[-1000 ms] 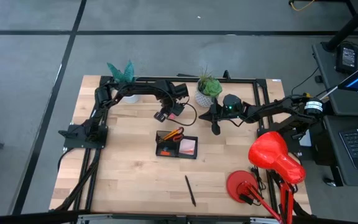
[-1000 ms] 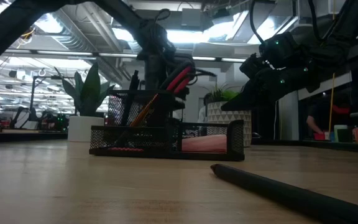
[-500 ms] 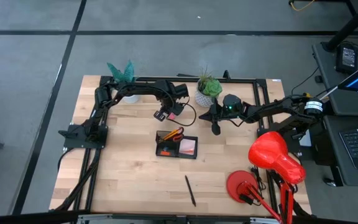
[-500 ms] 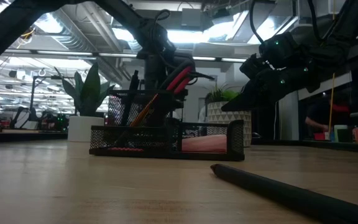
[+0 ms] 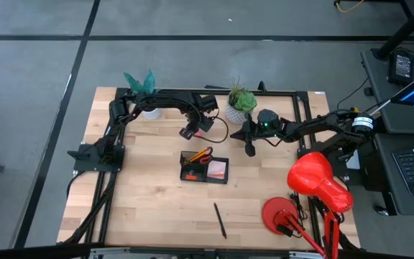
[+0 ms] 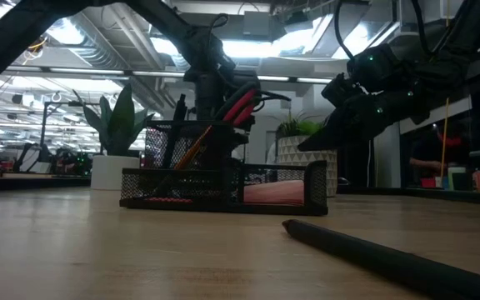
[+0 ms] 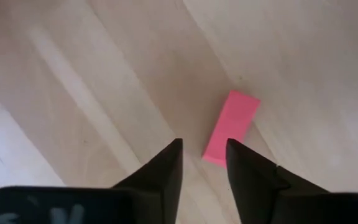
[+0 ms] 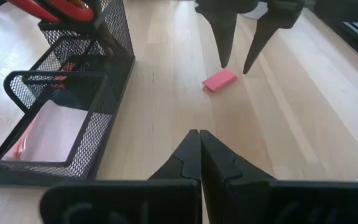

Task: Pick and place office supplies into organizer
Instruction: Put the pink eraser into the desk organizer

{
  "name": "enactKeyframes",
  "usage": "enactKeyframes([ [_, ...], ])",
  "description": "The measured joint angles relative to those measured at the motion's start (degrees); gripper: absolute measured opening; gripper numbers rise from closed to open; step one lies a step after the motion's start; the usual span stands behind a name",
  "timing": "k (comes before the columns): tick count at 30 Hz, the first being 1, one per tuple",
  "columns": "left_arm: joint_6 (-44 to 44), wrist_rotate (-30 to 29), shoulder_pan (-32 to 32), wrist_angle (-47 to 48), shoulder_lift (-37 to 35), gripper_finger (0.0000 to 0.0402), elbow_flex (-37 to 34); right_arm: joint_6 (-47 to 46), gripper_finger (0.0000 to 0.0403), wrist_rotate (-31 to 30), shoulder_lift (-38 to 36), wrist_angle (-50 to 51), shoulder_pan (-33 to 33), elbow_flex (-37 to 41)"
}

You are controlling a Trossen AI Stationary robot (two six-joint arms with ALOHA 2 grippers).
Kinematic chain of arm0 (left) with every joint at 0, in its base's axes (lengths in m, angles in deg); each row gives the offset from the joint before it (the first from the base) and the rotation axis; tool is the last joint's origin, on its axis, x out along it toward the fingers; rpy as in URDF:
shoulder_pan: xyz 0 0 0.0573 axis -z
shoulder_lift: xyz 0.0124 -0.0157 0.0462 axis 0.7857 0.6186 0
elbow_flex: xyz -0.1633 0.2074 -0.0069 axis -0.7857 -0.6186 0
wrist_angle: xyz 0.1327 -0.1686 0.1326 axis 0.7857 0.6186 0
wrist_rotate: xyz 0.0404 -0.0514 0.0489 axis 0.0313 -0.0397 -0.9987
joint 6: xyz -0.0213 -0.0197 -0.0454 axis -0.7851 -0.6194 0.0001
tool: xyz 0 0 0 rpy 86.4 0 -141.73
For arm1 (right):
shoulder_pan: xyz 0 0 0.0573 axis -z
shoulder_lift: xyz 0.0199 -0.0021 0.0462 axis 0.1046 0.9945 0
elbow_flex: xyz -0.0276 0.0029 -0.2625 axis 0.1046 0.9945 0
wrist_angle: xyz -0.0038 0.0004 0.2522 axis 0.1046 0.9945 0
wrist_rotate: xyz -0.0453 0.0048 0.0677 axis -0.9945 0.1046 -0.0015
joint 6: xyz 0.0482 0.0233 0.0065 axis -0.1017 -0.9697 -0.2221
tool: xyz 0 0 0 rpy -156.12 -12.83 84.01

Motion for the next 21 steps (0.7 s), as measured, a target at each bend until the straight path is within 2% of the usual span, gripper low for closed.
enactKeyframes([
  [9,1.83,-3.46,0.28,-1.85,-0.11,0.0161,-3.73,0.71,0.0,0.0,-0.01,1.5,-0.01,0.0],
  [21,1.87,-2.19,0.32,-7.71,-0.47,0.0166,-7.63,0.73,0.0,-0.04,-0.01,1.41,0.01,0.0],
])
